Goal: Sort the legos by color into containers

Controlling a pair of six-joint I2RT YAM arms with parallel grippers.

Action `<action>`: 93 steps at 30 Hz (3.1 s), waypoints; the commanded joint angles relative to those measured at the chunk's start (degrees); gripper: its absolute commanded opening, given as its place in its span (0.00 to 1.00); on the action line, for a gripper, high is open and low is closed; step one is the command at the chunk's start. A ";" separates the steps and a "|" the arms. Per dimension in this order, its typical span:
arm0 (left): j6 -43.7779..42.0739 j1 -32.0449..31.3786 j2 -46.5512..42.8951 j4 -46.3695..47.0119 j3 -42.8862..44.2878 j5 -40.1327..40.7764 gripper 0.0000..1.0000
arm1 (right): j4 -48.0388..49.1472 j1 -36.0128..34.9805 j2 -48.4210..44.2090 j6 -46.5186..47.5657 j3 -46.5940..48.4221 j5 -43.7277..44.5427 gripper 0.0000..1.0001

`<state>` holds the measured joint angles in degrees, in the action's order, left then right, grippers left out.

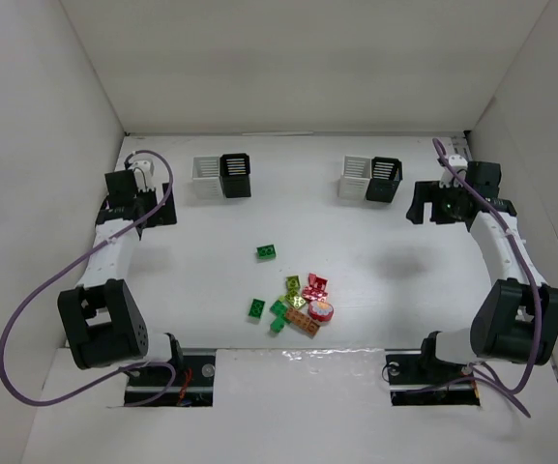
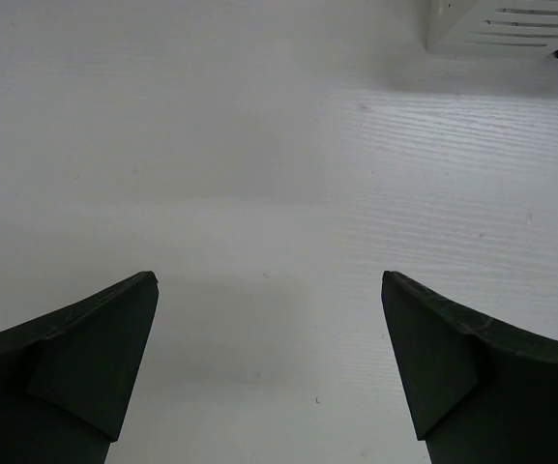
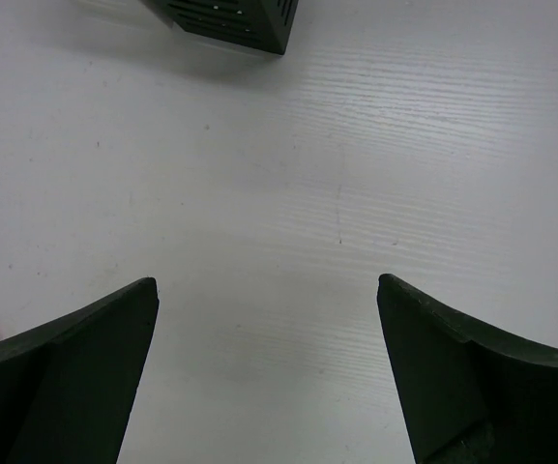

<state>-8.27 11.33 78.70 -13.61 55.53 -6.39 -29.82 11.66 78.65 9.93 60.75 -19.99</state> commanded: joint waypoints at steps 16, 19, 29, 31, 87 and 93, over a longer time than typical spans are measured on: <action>-4.71 -2.37 -4.25 -3.43 2.83 0.97 1.00 | -3.91 -5.93 -4.38 3.92 2.88 -3.74 0.99; -8.16 -2.37 -6.01 -6.87 3.97 -7.92 1.00 | -6.91 -12.96 -5.09 8.69 2.88 -5.15 0.99; -9.39 -2.37 -8.12 -10.21 3.37 -13.82 0.99 | -6.84 -35.70 0.35 12.31 4.98 -4.02 0.78; -9.39 -2.37 -9.34 -10.21 3.36 -13.30 0.99 | -4.38 -38.72 2.64 10.29 6.48 -3.22 0.78; -9.92 -2.37 -4.96 -10.13 7.67 -10.83 0.99 | -5.34 -58.51 47.38 33.66 40.68 2.50 0.48; -9.31 -2.37 -5.48 -6.88 7.67 -10.83 0.99 | -4.72 -53.78 41.42 29.89 40.15 2.16 0.23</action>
<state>-17.74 8.99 74.08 -23.92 60.47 -17.39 -35.99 -45.76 126.15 42.15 100.38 -17.56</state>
